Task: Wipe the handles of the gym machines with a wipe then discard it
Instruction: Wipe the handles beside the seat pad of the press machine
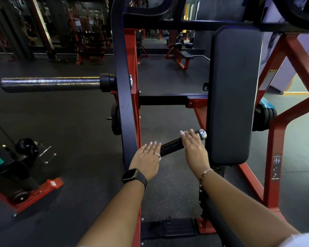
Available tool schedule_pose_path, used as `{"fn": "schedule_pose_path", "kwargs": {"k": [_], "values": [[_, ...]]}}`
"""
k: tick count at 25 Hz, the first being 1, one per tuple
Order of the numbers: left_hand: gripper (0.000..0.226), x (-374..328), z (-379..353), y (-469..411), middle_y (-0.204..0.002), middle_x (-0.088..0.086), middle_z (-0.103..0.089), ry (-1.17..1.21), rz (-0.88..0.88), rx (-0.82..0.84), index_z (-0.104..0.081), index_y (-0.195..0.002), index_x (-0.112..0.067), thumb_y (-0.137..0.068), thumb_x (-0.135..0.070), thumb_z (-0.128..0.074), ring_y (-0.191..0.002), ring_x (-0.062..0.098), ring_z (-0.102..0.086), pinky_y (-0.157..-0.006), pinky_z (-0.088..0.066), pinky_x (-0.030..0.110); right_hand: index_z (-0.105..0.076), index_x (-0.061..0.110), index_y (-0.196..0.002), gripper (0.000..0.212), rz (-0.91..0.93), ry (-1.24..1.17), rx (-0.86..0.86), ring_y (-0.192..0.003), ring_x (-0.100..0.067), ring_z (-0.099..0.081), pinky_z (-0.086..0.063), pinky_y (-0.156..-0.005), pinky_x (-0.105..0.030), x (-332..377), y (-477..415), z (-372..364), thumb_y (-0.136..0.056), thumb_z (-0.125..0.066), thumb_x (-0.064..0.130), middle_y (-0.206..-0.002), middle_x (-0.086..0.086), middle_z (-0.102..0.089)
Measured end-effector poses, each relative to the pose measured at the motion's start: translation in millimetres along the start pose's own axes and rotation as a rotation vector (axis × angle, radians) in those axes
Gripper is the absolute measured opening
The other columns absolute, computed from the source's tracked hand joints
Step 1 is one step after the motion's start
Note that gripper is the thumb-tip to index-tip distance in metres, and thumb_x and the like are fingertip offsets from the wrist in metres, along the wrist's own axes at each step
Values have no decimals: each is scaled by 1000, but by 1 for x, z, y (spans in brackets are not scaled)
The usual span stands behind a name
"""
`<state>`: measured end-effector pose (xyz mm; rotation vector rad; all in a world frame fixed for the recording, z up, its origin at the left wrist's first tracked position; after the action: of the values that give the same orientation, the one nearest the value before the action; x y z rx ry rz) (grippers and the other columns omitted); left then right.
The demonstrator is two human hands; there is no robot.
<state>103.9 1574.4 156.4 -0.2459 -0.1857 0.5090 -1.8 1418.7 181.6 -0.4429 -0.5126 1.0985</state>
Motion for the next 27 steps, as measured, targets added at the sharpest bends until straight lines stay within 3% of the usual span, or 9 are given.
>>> {"fn": "schedule_pose_path", "kwargs": {"k": [3, 6, 8, 12, 17, 20, 22, 24, 27], "values": [[55, 0, -1, 1, -158, 3, -19, 3, 3, -15, -9, -152, -14, -102, -34, -20, -146, 15, -16, -117, -8, 33, -62, 0, -118, 48, 145, -56, 99, -128, -36, -46, -45, -99, -51, 36, 9, -10, -74, -62, -18, -131, -19, -56], [54, 0, -2, 2, -158, 3, -21, 5, 2, -31, -11, -152, -14, -102, -33, -20, -146, 15, -17, -117, -11, 33, -57, 3, -128, 61, 282, -69, 58, -132, -32, -43, -40, -105, -48, 15, 35, -4, -72, -62, -20, -139, -12, -50], [54, 0, -1, 1, -158, 3, -22, -10, 2, -34, -11, -152, -15, -102, -32, -20, -146, 15, -18, -116, -13, 33, -50, 7, -136, 70, 142, -46, -16, -135, -32, -39, -36, -108, -46, -12, 30, 8, -74, -55, -23, -140, -9, -50], [54, -1, -2, 2, -156, 0, -25, -12, 11, -4, -15, -152, -16, -102, -33, -23, -145, 13, -21, -114, -17, 32, -48, 9, -135, 53, -224, -80, 19, -137, -35, -33, -34, -109, -44, -15, -8, 6, -87, -43, -13, -140, -14, -48], [44, -3, 6, 6, -129, 2, -61, 18, -24, -119, -57, -131, -15, -89, -29, -58, -120, 11, -57, -98, -44, 30, -59, 2, -125, 60, 335, -67, 75, -126, -31, -50, -35, -107, -47, 29, 29, -9, -69, -65, -18, -133, -15, -55], [48, -2, 7, 6, -142, -3, -49, 19, 27, -59, -44, -142, -19, -97, -33, -37, -133, 8, -42, -108, -31, 29, -51, 6, -134, 70, 181, -73, -18, -132, -28, -43, -35, -110, -42, -12, 27, 4, -71, -60, -23, -139, -9, -51], [53, -1, 6, 3, -153, -6, -33, 14, 53, -1, -29, -149, -22, -98, -39, -27, -142, 7, -25, -114, -16, 29, -47, 6, -138, 65, -58, -88, -44, -138, -28, -34, -33, -112, -40, -38, 14, 10, -80, -50, -22, -141, -11, -48], [57, -2, 6, -2, -155, -5, -28, -11, 51, 21, -24, -150, -22, -98, -44, -24, -145, 9, -18, -116, -7, 32, -49, 3, -135, 57, -160, -139, -46, -137, -30, -37, -33, -112, -40, -30, 2, 10, -82, -50, -19, -139, -15, -49], [61, -9, 9, -15, -157, -3, -23, -1, 38, 46, -18, -152, -19, -98, -47, -27, -147, 11, -12, -118, -2, 35, -63, -3, -117, 48, 137, -107, -47, -119, -35, -55, -44, -100, -49, 9, 10, -4, -70, -71, -12, -123, -19, -61]]}}
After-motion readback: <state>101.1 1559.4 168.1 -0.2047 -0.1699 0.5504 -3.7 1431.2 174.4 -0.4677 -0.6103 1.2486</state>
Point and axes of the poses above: each hand's wrist, its own y-axis away from the middle knuckle, its own z-axis out of the back of the hand, x = y × z, the point moved 2 cm from there along -y, towards the middle knuckle
